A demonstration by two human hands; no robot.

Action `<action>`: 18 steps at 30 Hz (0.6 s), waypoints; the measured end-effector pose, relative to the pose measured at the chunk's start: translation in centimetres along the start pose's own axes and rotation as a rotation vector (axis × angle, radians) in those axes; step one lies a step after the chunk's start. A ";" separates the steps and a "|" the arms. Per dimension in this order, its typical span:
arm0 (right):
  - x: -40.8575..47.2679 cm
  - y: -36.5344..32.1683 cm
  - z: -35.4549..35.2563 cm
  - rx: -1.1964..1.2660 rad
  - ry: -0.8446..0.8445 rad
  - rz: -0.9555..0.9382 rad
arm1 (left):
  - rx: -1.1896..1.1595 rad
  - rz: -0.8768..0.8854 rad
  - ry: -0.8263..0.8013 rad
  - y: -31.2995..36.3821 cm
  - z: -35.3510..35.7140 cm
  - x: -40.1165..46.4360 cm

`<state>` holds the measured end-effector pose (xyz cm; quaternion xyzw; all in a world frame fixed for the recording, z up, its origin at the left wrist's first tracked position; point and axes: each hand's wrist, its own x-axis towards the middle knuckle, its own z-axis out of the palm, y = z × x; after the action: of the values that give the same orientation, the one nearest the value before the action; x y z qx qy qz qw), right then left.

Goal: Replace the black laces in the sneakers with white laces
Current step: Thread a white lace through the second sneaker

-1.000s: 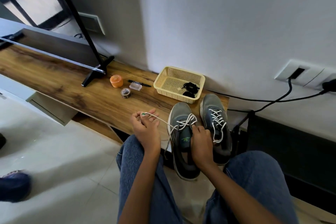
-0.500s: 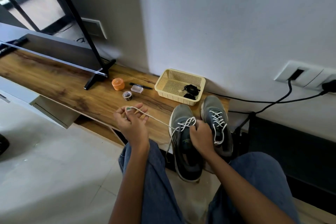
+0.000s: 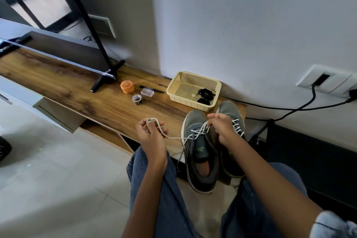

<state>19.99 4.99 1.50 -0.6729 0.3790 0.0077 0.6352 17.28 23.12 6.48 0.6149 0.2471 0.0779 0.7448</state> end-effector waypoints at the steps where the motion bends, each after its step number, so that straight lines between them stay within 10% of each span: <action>1: -0.3 0.0 -0.3 -0.060 -0.028 -0.044 | -0.007 0.019 0.022 0.2 -0.1 0.1; 18: -1.8 3.5 -0.9 -0.602 -0.114 -0.460 | -0.197 0.480 0.329 2.0 -1.7 1.9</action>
<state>16.45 5.40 -0.40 -0.8952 0.1629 0.0134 0.4146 18.51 25.84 7.65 0.5596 0.2030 0.3738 0.7113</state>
